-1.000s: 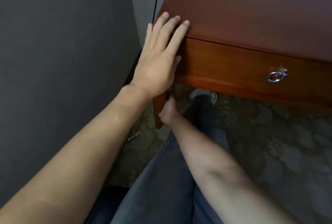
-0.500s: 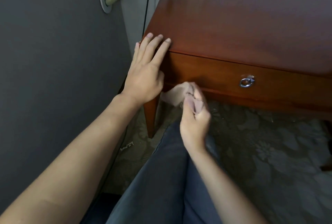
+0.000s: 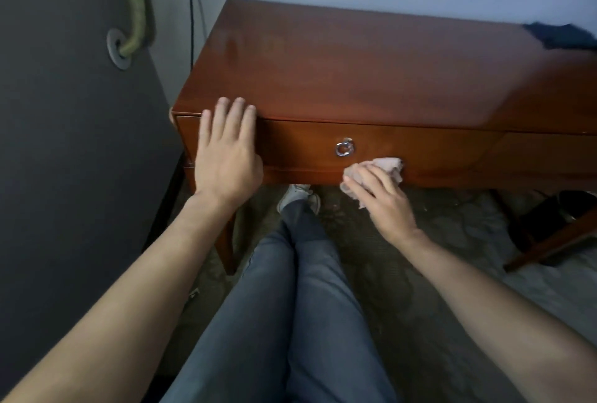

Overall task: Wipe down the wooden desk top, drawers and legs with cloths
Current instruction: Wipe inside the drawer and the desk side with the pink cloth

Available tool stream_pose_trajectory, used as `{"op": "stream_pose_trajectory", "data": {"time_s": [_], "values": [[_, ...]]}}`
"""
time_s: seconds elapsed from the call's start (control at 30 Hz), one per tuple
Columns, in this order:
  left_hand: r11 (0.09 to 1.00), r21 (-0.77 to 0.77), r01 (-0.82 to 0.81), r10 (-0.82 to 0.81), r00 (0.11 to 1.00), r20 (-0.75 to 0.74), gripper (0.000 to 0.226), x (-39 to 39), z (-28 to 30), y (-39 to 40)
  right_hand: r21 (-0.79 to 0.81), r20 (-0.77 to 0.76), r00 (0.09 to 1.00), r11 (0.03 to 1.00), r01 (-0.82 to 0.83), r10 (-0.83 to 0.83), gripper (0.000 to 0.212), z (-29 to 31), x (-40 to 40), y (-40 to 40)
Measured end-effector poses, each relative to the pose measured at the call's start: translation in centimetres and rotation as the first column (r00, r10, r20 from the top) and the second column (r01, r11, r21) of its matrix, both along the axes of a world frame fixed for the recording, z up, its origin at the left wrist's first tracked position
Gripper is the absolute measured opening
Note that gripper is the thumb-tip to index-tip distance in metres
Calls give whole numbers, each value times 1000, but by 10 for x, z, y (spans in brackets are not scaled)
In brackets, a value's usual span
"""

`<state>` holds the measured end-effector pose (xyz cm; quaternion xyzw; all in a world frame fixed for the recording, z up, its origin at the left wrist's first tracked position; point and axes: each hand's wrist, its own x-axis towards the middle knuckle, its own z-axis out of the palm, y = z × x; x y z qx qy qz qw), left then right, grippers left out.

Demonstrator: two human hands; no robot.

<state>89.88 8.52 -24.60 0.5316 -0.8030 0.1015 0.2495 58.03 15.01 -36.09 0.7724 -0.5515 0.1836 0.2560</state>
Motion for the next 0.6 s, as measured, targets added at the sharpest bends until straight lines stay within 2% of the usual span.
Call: {"op": "stream_pose_trajectory", "data": {"time_s": [0.07,0.1,0.13,0.17,0.2,0.23,0.27,0.3,0.33,0.37,0.4,0.43,0.47,0.53,0.6], "values": [[995,4,105,-105,993,55,80,-27,1,6,-28,49,991,991,128,-127,46,6,-29,14],[991,22,132,-133,990,57,79,-40,4,8,-37,128,968,974,224,-217,41,14,-37,19],[987,44,156,-158,985,62,79,-53,7,9,-32,303,910,952,305,-282,36,21,-41,20],[981,65,181,-186,979,82,79,-66,10,10,5,521,783,919,394,-339,32,30,-40,19],[976,88,200,-209,971,113,80,-79,13,10,58,724,591,886,460,-355,25,38,-32,17],[972,116,206,-222,964,147,80,-93,15,11,123,838,434,890,439,-330,18,40,-19,16],[970,144,198,-221,960,170,80,-106,17,12,165,893,340,918,361,-295,11,43,-5,12],[970,168,179,-209,961,183,80,-118,19,14,158,870,405,936,314,-282,9,46,8,9],[971,183,155,-189,964,188,80,-127,20,16,144,820,521,966,214,-238,21,47,20,7],[973,193,130,-167,967,191,80,-134,20,17,145,729,655,980,139,-201,41,44,26,4],[973,204,109,-149,970,191,81,-138,20,18,175,685,698,977,119,-208,58,43,27,2],[972,216,97,-139,972,191,82,-138,20,19,202,683,690,970,136,-239,64,48,26,2],[969,228,92,-137,972,190,83,-137,20,19,221,731,630,964,149,-264,60,54,22,2],[966,238,99,-142,974,175,84,-136,22,20,147,812,527,961,233,-251,46,69,8,10],[964,247,104,-150,973,176,84,-139,25,21,60,853,466,931,360,-235,44,82,-16,20]]}}
